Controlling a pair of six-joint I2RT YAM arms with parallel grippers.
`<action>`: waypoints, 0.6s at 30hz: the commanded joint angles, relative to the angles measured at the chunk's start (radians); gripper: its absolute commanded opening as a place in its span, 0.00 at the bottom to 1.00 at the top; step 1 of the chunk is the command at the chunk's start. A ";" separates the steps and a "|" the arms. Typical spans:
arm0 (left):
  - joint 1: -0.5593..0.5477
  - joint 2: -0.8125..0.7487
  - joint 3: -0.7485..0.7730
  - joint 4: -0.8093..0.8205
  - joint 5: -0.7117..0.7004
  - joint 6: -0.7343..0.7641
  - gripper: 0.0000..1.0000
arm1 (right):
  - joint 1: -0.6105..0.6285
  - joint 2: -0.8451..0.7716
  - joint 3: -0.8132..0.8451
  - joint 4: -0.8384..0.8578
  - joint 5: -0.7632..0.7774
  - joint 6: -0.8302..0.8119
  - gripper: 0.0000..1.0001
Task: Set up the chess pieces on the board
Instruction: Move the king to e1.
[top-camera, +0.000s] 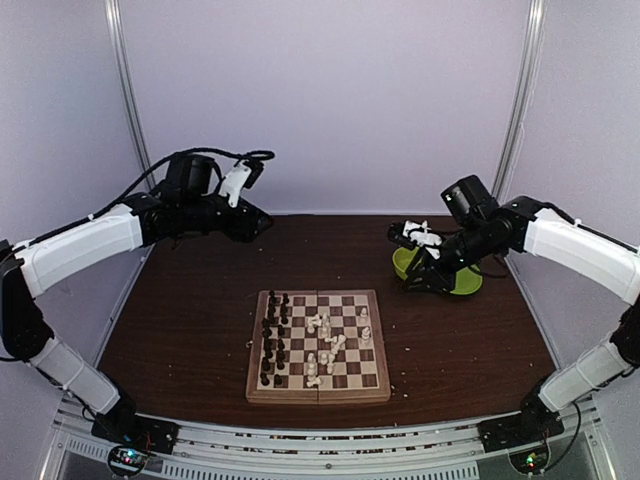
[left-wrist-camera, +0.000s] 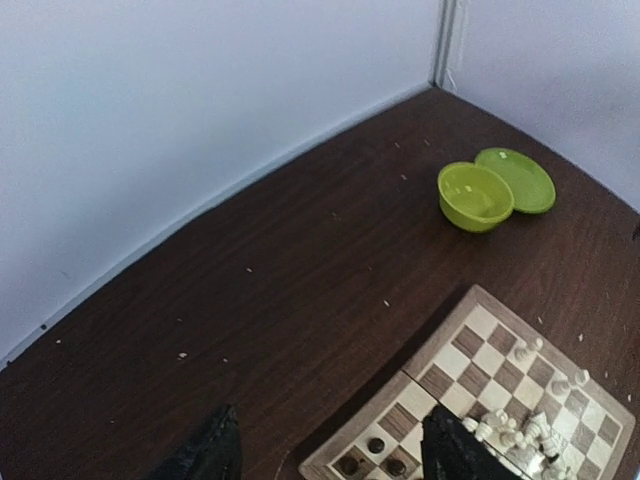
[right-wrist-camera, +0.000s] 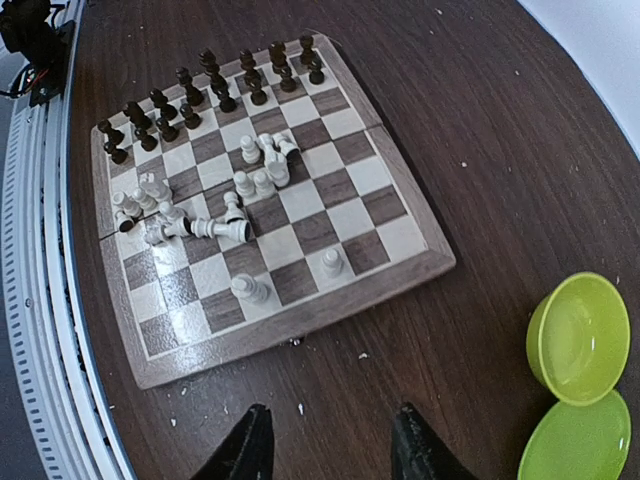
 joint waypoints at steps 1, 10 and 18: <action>-0.132 0.095 0.095 -0.149 0.044 0.149 0.63 | -0.101 -0.091 -0.163 0.113 -0.188 0.058 0.40; -0.258 0.328 0.254 -0.403 0.005 0.213 0.60 | -0.154 -0.180 -0.226 0.145 -0.178 0.026 0.39; -0.284 0.466 0.395 -0.454 0.003 0.167 0.59 | -0.154 -0.197 -0.225 0.114 -0.159 -0.021 0.36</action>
